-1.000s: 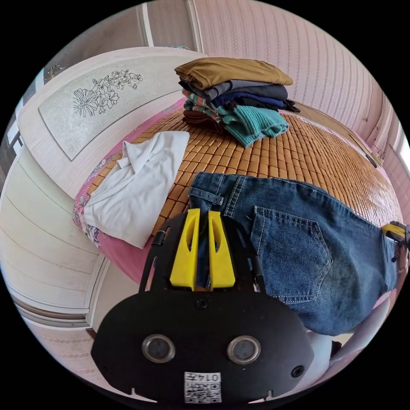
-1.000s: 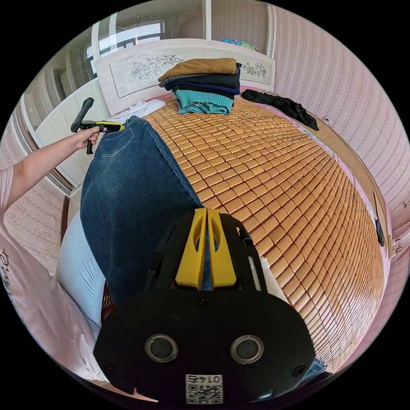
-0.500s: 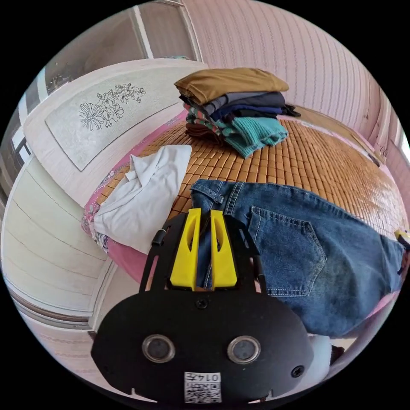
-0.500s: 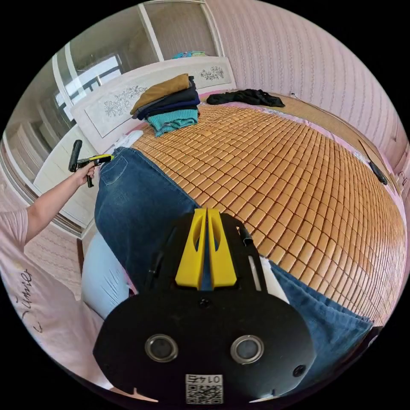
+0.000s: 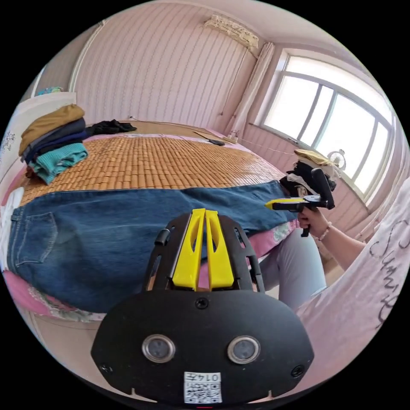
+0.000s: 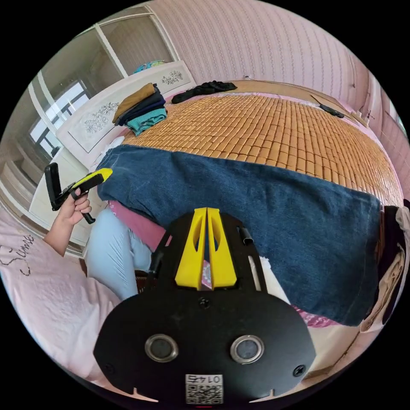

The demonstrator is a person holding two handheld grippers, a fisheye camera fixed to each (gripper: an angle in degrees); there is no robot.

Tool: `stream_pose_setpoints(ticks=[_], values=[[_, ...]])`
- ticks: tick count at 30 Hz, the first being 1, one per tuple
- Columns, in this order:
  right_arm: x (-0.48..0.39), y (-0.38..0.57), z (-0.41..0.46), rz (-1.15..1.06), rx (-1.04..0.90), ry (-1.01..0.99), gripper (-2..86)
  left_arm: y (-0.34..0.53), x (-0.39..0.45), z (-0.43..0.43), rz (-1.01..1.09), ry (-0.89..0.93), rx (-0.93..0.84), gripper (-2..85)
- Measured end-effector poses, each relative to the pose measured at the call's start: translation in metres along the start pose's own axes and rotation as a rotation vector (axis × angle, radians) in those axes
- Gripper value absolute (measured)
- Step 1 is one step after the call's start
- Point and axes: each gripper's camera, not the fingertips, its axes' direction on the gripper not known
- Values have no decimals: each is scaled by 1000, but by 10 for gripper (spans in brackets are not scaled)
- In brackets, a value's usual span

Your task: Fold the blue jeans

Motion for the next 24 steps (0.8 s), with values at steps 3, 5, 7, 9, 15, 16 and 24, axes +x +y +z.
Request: stream_pose_setpoints(ticks=[3,5,7,9,15,16,24], values=[[54,-6,-31,168,22,183,-2,-2,31,33,64,-71,-56,-9],[82,-9,-40,238,25,283,-2,0,41,53,91,-115,-139,-9],[109,-10,-33,300,-33,377,-3,7,49,65,113,-155,-175,-9],[141,-5,4,354,-253,421,-4,9,52,65,97,-160,-163,-9],[136,-4,-3,385,-155,373,-4,6,59,58,58,-136,-164,-9],[130,-8,-4,375,-160,371,-4,5,61,51,49,-143,-134,-9],[-157,-105,71,-425,-102,-107,-3,18,65,58,47,-276,-155,-10]])
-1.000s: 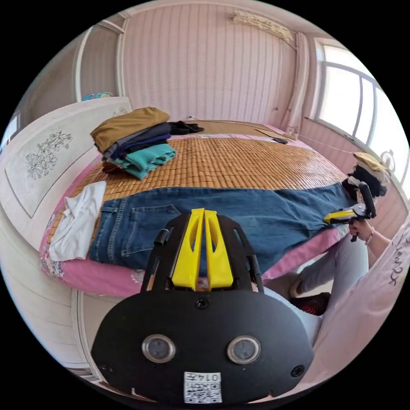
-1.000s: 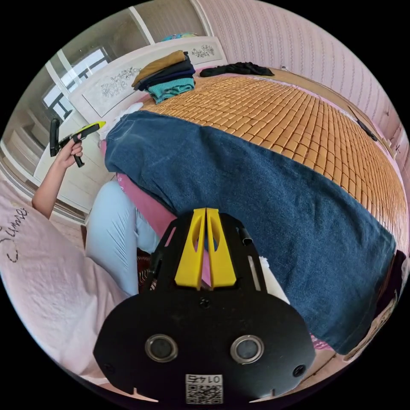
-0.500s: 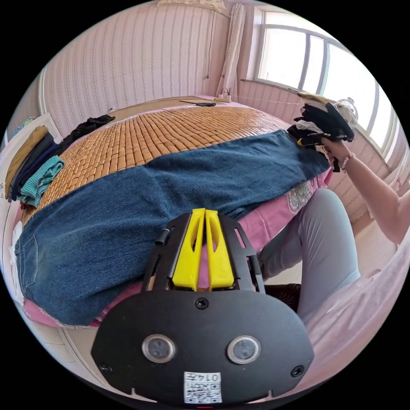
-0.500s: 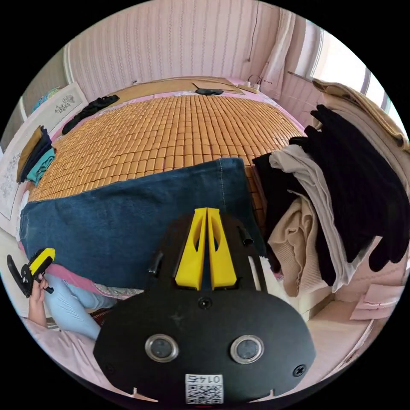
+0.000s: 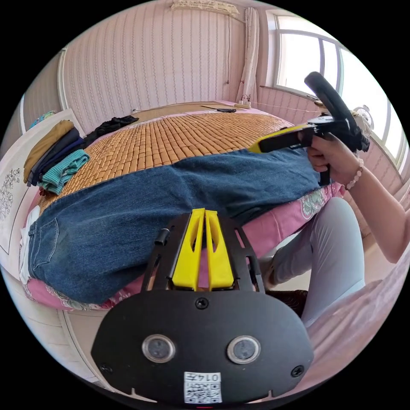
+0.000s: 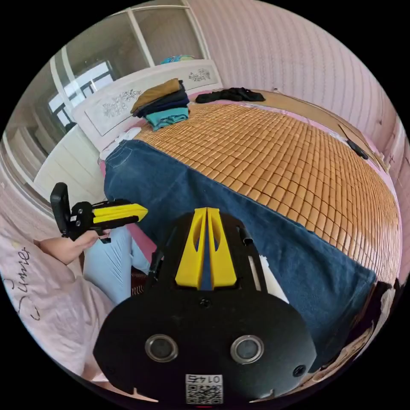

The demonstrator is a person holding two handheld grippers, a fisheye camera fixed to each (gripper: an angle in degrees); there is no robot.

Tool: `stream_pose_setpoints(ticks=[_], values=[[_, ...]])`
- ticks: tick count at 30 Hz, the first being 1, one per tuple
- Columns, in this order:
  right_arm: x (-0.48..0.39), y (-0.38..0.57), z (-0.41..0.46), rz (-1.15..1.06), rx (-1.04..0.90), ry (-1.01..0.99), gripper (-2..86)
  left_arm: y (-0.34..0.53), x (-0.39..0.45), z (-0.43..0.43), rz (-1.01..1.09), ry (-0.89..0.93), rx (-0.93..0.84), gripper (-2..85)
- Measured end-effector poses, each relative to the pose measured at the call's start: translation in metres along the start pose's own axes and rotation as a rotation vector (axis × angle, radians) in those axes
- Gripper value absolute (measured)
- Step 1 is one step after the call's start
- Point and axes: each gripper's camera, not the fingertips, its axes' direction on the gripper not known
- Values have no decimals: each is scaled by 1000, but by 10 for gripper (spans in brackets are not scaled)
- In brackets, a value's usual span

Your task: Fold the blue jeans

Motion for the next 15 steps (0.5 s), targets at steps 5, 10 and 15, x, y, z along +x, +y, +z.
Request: stream_pose_setpoints(ticks=[5,10,15], values=[[-43,-78,72,-115,-124,80,-3,6,7,1,-14,-1,53,-10],[-18,-101,88,-58,-232,-53,-4,2,-1,5,-57,87,53,-10],[-15,-115,94,-81,-253,58,-6,-4,9,6,-27,60,41,-10]])
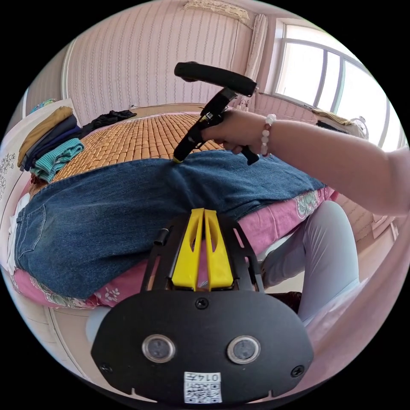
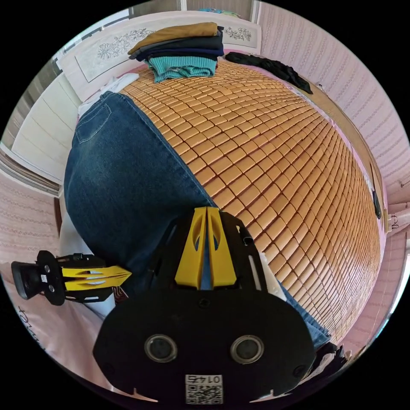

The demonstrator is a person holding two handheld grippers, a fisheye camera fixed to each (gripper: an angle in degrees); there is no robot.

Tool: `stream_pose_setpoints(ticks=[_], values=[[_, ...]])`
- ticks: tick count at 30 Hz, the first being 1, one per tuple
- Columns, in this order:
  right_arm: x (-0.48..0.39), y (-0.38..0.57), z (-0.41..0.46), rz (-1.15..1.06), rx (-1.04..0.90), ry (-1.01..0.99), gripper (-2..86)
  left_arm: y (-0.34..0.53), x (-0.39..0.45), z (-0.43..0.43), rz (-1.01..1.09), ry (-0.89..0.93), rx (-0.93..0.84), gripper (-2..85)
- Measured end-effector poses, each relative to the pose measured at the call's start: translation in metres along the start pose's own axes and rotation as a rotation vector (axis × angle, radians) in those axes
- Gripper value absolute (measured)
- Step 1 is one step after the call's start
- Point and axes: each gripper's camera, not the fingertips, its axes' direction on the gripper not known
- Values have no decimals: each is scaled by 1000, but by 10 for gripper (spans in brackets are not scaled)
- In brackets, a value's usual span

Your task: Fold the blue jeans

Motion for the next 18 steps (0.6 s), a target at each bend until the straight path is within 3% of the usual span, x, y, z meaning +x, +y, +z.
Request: stream_pose_setpoints(ticks=[12,16,18], values=[[-15,-31,7,-207,-344,116,-9,-31,7,14,55,69,-110,-10],[-1,-13,1,-159,-324,87,-9,-46,10,22,125,93,-160,-10],[9,17,-8,-103,-215,77,-9,-51,11,24,136,102,-168,-10]])
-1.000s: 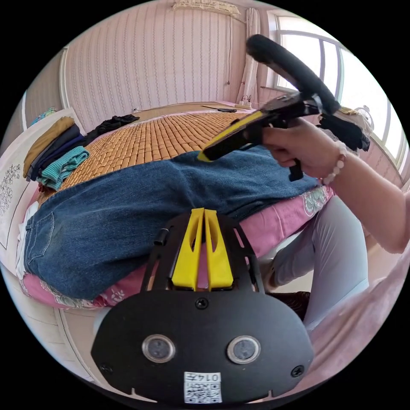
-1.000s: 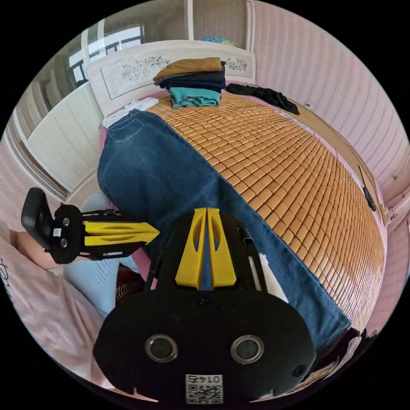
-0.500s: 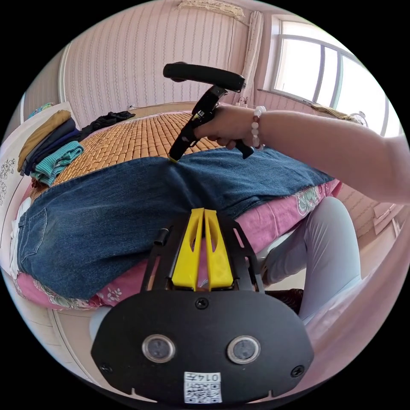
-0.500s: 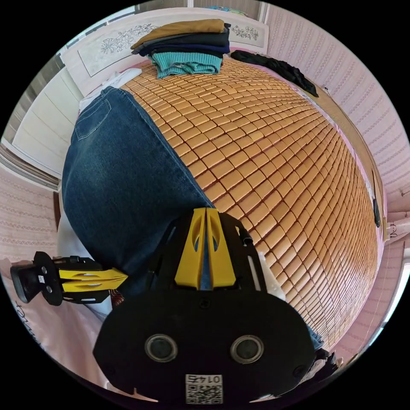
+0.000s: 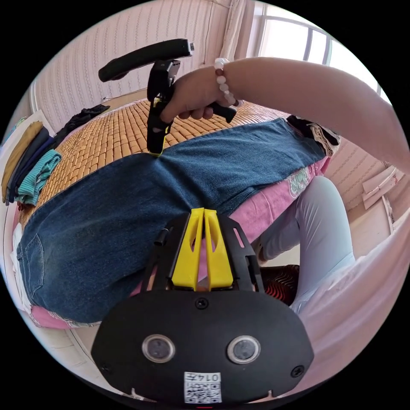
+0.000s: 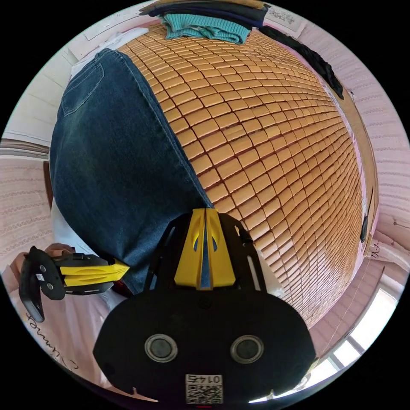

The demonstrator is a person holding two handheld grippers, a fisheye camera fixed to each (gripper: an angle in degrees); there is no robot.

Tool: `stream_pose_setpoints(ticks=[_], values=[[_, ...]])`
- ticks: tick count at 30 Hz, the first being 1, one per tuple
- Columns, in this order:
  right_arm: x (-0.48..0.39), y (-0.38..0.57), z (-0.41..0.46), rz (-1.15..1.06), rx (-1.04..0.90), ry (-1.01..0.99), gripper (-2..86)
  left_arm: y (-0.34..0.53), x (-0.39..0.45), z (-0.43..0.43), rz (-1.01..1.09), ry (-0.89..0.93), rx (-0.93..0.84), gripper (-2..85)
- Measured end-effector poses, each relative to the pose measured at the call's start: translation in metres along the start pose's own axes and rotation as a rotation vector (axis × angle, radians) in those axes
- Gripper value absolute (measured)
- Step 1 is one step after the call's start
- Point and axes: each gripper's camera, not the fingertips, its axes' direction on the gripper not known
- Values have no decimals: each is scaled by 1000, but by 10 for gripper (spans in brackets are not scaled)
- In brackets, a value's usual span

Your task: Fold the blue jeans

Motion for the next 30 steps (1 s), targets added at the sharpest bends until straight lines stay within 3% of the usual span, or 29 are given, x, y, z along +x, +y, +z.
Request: stream_pose_setpoints(ticks=[4,6,10,15,18,23,30], values=[[15,89,-5,147,258,-105,-8,-1,6,-9,-3,11,7,-10],[23,185,-11,241,428,-245,-5,4,11,-23,-12,59,77,-10],[34,361,-4,468,641,-291,1,2,16,-36,-47,180,163,-10],[51,608,21,1076,837,-217,19,-44,38,-19,49,261,126,-10],[55,692,38,1299,915,-156,55,-88,62,-8,133,276,125,-10],[74,751,60,1414,923,-60,119,-160,107,1,256,294,163,-9],[108,793,85,1374,907,-160,129,-264,168,44,419,270,125,23]])
